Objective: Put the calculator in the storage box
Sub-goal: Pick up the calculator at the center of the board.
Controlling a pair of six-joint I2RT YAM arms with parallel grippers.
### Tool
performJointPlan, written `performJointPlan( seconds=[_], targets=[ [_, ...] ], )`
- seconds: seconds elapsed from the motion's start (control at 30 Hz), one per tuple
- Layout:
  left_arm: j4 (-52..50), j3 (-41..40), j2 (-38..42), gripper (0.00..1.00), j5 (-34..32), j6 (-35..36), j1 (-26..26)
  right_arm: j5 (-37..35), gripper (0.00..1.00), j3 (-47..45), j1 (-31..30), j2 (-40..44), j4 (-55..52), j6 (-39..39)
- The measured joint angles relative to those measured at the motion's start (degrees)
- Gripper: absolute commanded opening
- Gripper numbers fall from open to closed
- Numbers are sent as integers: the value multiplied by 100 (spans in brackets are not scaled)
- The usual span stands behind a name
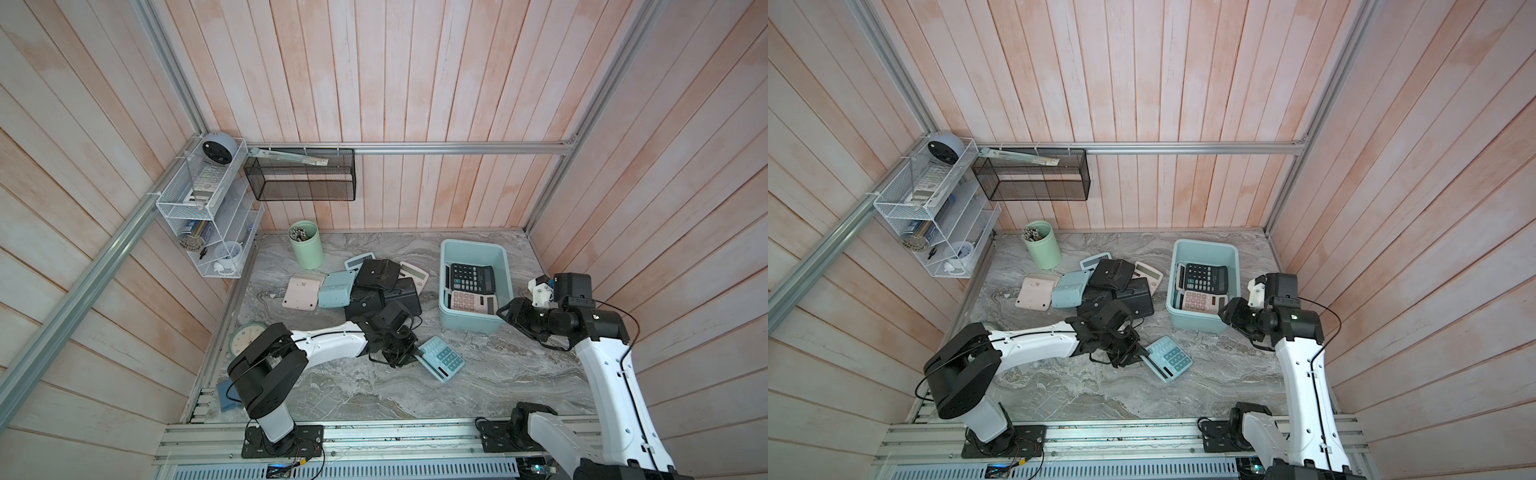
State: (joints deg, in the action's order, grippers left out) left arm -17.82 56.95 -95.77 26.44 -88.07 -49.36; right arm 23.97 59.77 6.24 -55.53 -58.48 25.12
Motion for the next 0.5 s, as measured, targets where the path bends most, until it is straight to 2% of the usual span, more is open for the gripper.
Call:
performJointPlan(
  seconds=[0.3,0.5],
  targets=[
    [-3224,1259,844,0,229,2031,1235,811,54,-83,-17,20,157,319],
    [-5005,2262,883,0,280,3224,1958,1613,54,-232,-234,-87,564,682]
  ],
)
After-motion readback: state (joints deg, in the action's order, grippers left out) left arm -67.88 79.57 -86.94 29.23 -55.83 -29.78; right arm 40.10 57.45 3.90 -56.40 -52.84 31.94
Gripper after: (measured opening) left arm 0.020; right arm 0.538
